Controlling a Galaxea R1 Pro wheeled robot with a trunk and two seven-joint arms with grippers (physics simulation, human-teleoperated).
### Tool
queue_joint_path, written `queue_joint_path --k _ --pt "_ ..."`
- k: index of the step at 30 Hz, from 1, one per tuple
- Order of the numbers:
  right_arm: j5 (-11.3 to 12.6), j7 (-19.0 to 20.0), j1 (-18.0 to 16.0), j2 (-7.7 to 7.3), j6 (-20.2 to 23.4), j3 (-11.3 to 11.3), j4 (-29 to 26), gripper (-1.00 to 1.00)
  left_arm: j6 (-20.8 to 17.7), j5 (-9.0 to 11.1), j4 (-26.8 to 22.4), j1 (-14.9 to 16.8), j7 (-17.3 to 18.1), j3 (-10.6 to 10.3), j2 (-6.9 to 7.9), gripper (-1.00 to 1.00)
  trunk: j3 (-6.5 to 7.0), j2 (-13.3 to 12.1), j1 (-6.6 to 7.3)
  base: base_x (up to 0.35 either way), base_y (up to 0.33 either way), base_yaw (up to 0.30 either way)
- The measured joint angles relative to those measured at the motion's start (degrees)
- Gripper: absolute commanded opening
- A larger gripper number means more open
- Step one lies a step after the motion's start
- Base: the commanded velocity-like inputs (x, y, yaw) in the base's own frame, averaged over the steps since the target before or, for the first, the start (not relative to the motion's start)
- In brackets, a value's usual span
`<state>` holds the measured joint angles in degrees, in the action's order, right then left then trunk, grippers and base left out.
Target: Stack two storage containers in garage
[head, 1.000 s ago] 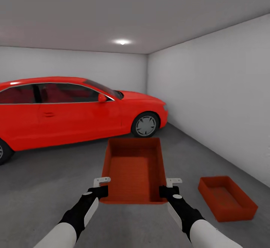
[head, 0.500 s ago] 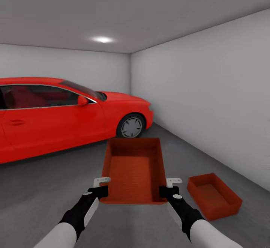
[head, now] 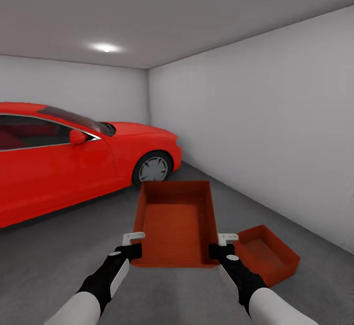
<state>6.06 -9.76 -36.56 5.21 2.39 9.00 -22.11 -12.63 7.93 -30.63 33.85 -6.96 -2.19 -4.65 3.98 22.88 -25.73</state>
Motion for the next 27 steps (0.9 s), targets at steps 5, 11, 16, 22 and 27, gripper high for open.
queue_joint_path --k 5,11,16,22,27 --pt "0.03 0.0 0.01 0.0 0.0 0.01 0.01 -1.0 -0.03 -0.02 0.0 0.0 0.0 0.0 -0.01 -1.0 0.0 0.0 0.0 0.322 0.118 -0.284" --pt "0.06 0.0 0.02 0.0 -0.01 0.01 0.02 -1.0 -0.08 -0.05 -0.02 0.0 0.0 0.0 0.0 -1.0 0.0 0.0 0.0 0.322 0.141 -0.284" --pt "0.07 -0.01 0.03 0.0 -0.03 0.0 0.03 -1.0 -0.09 -0.06 -0.02 0.0 0.0 -0.01 0.0 -1.0 0.0 0.0 0.0 0.322 0.144 -0.284" --pt "0.15 -0.02 -0.02 -0.01 -0.07 0.12 0.06 -1.0 -0.08 -0.14 -0.05 0.0 -0.01 0.07 -0.03 -1.0 0.0 0.0 0.0 0.322 0.153 -0.284" --pt "0.11 -0.03 0.02 0.01 -0.08 0.04 0.05 -1.0 -0.09 -0.1 -0.05 0.0 -0.01 0.01 0.0 -1.0 0.0 0.0 0.0 0.322 0.165 -0.284"
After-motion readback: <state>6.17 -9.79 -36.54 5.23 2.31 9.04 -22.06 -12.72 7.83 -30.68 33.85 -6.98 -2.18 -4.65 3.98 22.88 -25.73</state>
